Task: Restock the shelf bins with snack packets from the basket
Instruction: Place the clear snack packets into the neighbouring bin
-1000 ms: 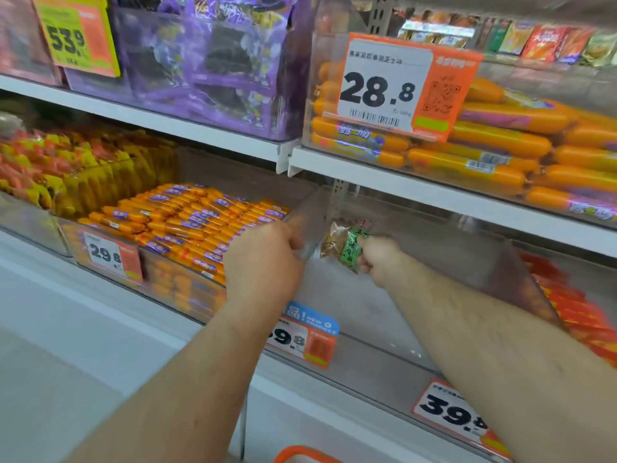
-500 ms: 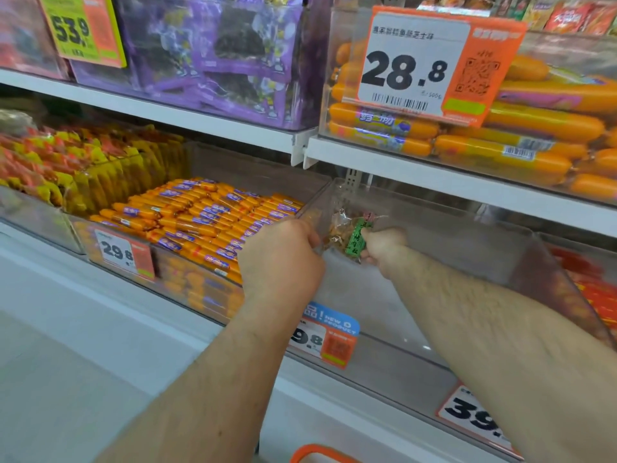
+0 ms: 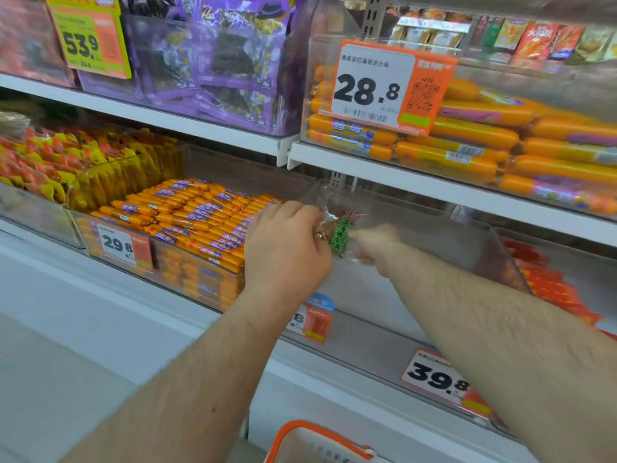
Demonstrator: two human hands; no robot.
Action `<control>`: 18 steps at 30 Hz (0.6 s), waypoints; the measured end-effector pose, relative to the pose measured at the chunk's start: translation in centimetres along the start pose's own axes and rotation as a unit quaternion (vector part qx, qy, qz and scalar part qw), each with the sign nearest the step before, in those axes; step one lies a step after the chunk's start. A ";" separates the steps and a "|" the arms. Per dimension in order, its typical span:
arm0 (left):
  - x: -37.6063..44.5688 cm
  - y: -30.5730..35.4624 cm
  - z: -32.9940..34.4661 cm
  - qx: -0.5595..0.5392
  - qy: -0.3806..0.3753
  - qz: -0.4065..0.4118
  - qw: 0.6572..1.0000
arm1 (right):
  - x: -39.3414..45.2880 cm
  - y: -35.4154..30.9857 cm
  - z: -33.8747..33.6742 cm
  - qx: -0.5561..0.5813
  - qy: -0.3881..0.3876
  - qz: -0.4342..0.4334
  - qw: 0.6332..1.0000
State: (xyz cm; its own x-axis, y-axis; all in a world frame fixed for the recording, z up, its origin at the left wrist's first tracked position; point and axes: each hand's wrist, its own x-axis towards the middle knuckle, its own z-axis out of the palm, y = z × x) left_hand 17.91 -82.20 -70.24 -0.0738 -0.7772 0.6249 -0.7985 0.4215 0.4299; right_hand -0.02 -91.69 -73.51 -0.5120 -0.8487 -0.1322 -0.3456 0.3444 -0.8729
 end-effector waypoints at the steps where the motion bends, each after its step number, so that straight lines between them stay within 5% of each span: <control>1: -0.6 0.5 -0.2 -0.007 0.012 0.033 0.999 | -1.3 -0.4 -0.5 -0.005 0.018 -0.018 1.000; 5: -4.2 2.9 -1.5 -0.028 -0.184 0.024 0.982 | -8.3 0.1 -3.1 -0.034 0.061 -0.138 0.988; 7: -5.9 3.4 -1.6 0.029 -0.264 0.082 0.961 | -12.9 1.6 -4.7 -0.065 0.092 -0.246 0.963; 12: -8.3 4.2 -2.4 0.010 -0.170 0.220 0.961 | -20.3 7.9 -7.9 -0.093 0.141 -0.417 0.893; 15: -9.7 5.1 -2.2 -0.011 -0.177 0.200 0.964 | -21.6 12.1 -9.0 -0.069 0.134 -0.390 0.909; 18: -13.0 6.1 -0.3 -0.016 -0.265 0.194 0.944 | -22.5 17.0 -8.6 -0.094 0.074 -0.351 0.929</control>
State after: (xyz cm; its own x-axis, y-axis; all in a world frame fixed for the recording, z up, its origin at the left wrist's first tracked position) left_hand 14.17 -69.38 -75.59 -0.6527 -0.6827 0.3287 -0.6320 0.7298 0.2608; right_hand -1.15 -63.32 -81.40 -0.2061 -0.8308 0.5170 -0.7589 -0.1979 -0.6204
